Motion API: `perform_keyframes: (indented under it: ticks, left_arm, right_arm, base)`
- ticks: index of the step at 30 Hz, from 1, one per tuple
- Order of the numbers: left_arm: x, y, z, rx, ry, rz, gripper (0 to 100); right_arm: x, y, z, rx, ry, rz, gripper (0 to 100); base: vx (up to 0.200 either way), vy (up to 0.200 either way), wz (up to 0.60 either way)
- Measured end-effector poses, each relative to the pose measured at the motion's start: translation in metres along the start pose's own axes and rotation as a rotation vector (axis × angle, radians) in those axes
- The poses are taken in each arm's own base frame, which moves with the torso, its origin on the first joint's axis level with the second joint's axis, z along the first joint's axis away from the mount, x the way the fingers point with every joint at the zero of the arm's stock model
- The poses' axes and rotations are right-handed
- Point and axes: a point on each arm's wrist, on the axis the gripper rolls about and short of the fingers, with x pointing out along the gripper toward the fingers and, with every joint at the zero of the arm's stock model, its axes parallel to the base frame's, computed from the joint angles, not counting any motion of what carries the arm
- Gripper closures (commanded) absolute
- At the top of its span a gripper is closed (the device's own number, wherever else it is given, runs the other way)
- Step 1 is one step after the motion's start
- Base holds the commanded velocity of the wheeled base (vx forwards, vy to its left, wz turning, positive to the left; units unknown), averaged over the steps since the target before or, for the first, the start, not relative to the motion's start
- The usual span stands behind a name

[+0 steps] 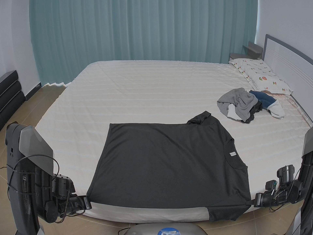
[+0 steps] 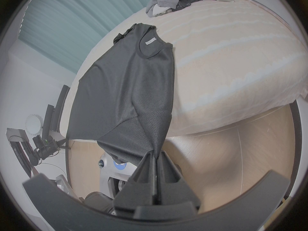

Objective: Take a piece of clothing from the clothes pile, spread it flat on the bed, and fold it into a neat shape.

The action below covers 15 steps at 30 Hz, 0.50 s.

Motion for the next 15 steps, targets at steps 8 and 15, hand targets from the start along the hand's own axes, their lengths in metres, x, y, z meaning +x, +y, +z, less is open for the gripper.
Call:
perform_keyframes:
  ticks: [8, 15]
  left_arm:
    - [-0.014, 0.001, -0.006, 0.059, 0.108, 0.032, 100]
    - [-0.023, 0.002, -0.012, 0.104, 0.190, 0.054, 100]
  right_arm:
    - [-0.006, 0.001, -0.003, 0.009, 0.029, -0.025, 100]
    - [-0.016, 0.004, -0.009, 0.004, 0.077, -0.033, 100]
  base:
    - [0.000, 0.000, 0.00]
    - [0.000, 0.000, 0.00]
